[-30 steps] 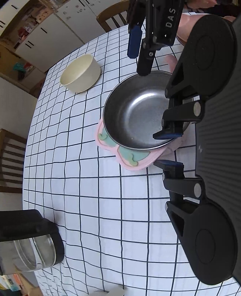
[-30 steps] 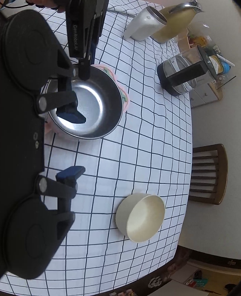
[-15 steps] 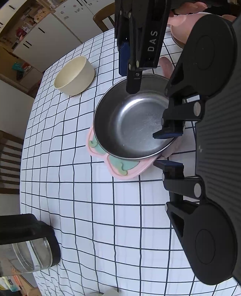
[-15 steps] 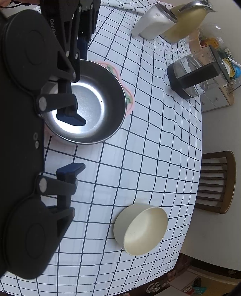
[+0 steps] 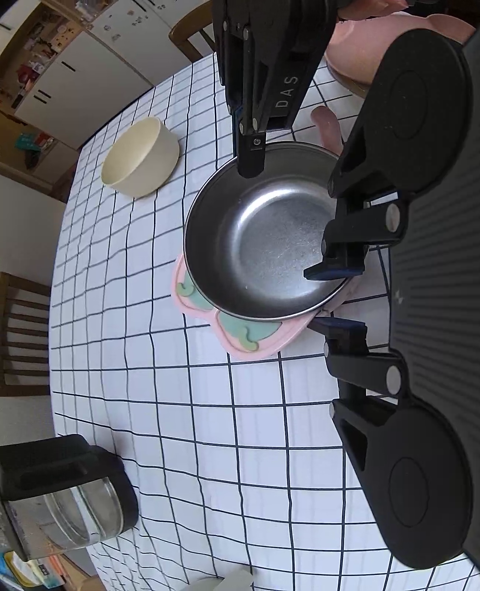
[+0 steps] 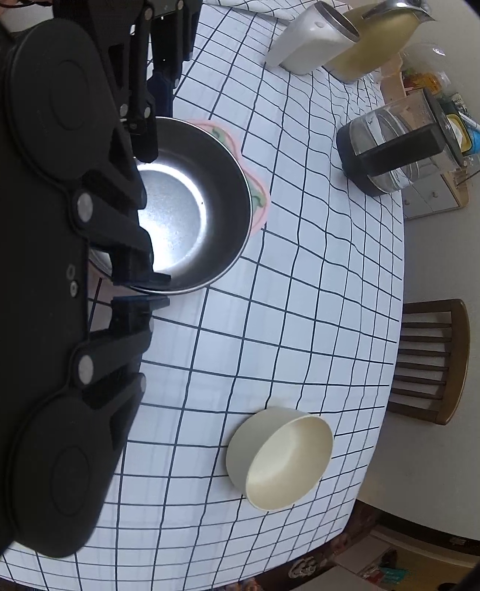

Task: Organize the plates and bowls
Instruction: 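Reopen and reclose the right gripper on the pot rim while the left gripper holds it, then lift the pink pot with both grippers and carry it over the steel bowl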

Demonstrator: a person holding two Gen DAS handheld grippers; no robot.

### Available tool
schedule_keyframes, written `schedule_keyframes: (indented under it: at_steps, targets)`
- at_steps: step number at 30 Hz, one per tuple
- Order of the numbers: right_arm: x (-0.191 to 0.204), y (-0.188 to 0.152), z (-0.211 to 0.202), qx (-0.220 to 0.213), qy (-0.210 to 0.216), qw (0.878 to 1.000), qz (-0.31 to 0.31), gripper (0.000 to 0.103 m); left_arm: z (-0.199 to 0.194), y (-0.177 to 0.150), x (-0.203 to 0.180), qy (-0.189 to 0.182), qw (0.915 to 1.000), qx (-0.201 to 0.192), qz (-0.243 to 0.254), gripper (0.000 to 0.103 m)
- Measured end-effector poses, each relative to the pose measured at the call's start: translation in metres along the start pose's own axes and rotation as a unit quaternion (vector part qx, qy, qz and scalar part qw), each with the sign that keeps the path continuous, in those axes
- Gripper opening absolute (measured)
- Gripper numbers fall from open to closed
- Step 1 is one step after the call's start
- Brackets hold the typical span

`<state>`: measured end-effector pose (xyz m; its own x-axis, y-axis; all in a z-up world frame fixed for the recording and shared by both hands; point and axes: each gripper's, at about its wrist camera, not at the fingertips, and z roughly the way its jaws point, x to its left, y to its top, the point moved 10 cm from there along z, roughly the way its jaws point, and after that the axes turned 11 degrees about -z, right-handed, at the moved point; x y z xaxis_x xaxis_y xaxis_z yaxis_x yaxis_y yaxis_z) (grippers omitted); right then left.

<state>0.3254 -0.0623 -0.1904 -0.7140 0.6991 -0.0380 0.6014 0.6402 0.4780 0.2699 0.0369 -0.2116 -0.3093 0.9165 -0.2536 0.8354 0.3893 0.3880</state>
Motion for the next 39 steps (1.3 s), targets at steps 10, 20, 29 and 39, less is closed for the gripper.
schedule_keyframes:
  at_steps: [10,20,29,39]
  targets:
    - [0.006,-0.009,-0.047,-0.009,-0.006,1.0,0.019,0.006,-0.05,-0.013,-0.012,-0.025,0.9995,0.001,0.02,0.019]
    - [0.038,-0.038,-0.103,-0.017,-0.014,0.999,0.039,0.006,-0.099,-0.057,-0.007,-0.043,0.9979,0.006,0.048,0.019]
    - [0.073,-0.075,-0.121,-0.008,-0.016,0.999,0.048,0.007,-0.115,-0.105,0.009,-0.048,0.9968,0.028,0.058,0.019]
    - [0.099,-0.11,-0.109,0.014,-0.009,0.998,0.064,0.007,-0.105,-0.142,0.024,-0.045,0.9959,0.049,0.062,0.019]
